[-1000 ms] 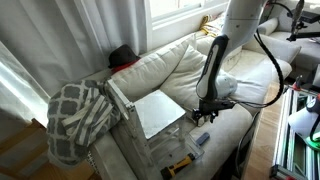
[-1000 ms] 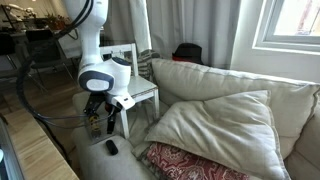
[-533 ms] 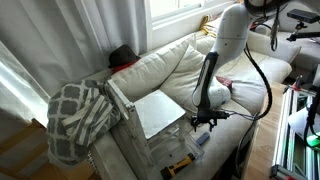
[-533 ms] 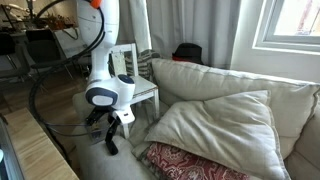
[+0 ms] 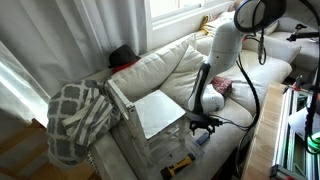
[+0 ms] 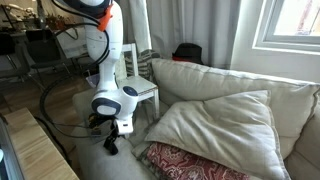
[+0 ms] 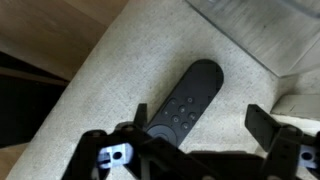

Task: Pick up the black remote controller on the left sofa seat and put it on the chair seat that is on top of the left sofa seat

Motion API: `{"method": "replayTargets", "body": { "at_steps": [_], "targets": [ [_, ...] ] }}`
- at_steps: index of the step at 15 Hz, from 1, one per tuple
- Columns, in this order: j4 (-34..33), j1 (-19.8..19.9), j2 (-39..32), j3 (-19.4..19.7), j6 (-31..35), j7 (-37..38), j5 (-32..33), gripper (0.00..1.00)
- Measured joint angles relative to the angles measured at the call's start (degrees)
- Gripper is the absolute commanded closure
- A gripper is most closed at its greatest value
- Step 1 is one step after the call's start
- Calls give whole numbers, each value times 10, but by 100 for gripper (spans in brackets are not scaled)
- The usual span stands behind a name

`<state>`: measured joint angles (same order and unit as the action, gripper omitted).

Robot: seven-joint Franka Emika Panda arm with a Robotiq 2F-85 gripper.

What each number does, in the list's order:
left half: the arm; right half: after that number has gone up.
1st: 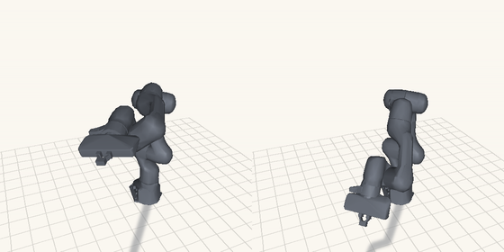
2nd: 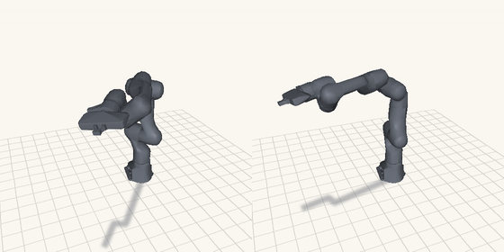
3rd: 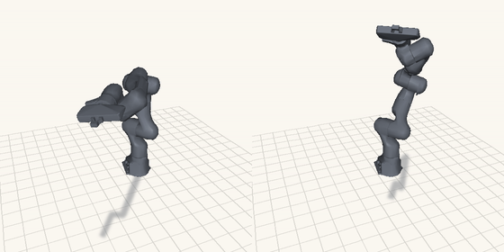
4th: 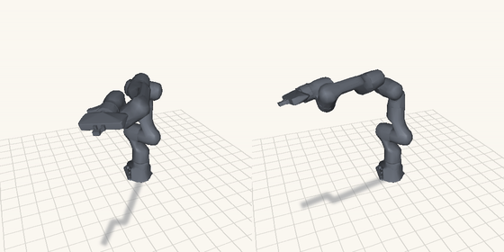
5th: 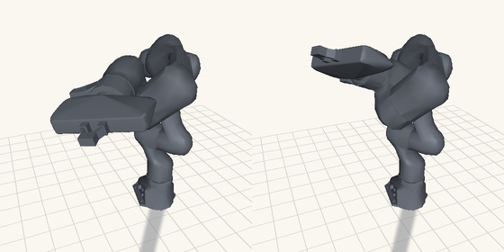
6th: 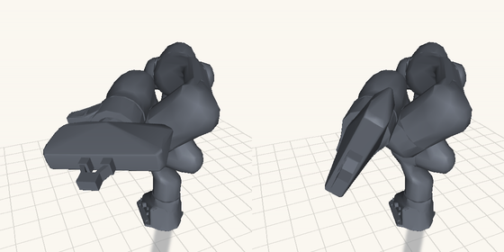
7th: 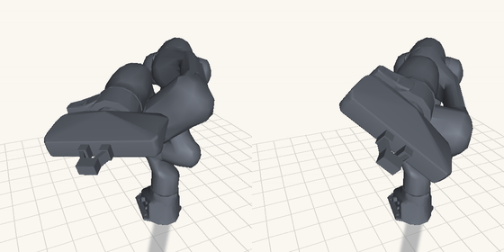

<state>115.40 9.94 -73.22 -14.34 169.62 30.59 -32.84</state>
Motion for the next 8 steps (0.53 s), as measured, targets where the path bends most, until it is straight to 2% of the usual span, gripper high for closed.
{"method": "replayTargets", "body": {
  "at_steps": [2, 5, 8],
  "targets": [
    [-18, -10, -13, 6, -3, 14, -16, 1],
    [-41, -18, -27, 12, -3, 22, -38, 31],
    [-53, -22, -33, 18, -2, 22, -55, 55]
  ]
}}
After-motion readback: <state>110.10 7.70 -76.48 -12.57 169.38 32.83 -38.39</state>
